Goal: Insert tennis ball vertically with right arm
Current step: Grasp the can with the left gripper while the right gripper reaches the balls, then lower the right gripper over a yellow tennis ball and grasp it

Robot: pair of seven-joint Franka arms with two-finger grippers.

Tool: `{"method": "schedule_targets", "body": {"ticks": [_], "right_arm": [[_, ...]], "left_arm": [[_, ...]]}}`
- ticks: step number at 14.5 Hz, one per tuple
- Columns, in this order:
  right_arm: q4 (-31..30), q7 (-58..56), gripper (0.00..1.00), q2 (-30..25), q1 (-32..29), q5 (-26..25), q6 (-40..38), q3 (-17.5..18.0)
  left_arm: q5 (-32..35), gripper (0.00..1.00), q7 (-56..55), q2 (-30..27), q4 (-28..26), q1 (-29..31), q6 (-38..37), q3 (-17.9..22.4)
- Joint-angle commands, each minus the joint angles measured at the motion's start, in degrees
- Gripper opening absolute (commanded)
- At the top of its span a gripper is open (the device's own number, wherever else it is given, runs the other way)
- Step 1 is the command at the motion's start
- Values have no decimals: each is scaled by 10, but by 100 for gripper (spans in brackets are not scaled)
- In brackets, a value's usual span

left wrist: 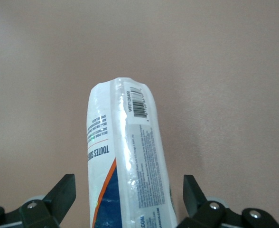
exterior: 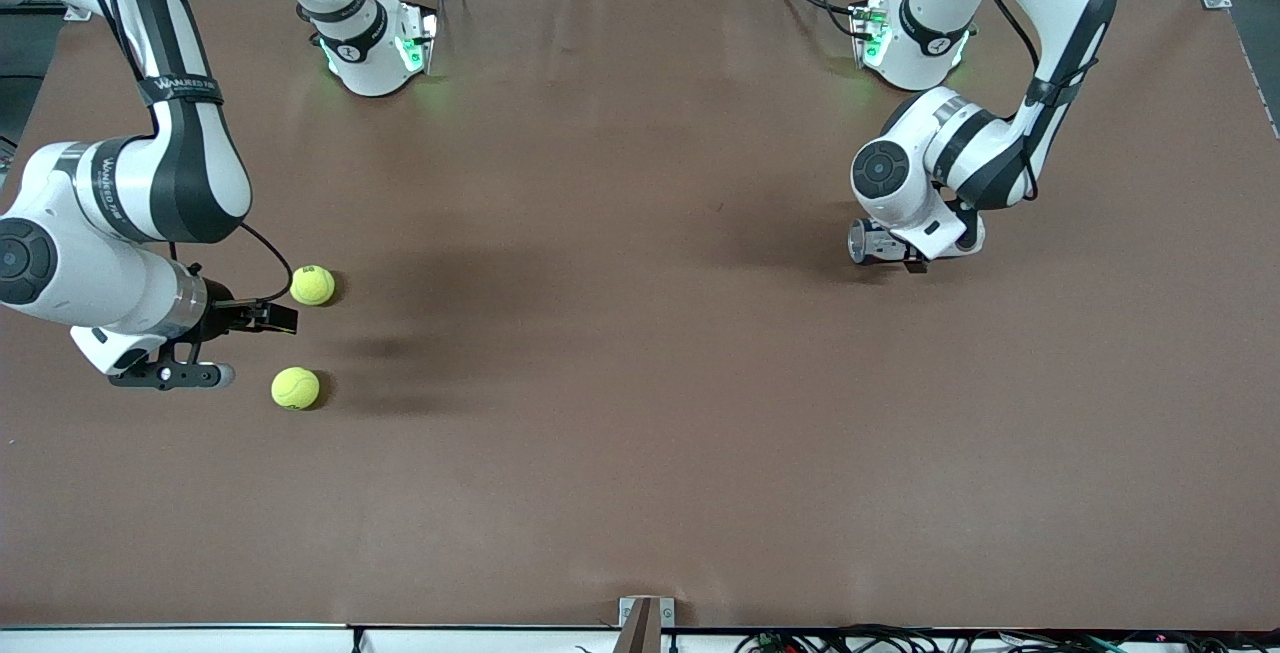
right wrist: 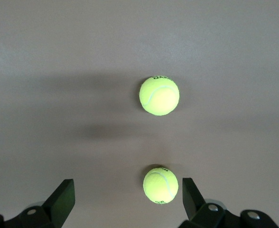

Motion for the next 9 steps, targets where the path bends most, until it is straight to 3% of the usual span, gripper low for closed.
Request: {"method": "schedule_targets", "body": {"ticks": [1,6,9], "right_arm": [[-7,-15,100,6,-5,2,9,0],[-7,-22,100,24,-15,2,19,1],[-7,-41,100,37,-18,2,20,0]], "left_arm": [[10,100,-18,4,-3,3,15,-1],[10,100,-22,1,-8,21,38,-1],[14,100,-22,-9,-38,32,88,-1]]}}
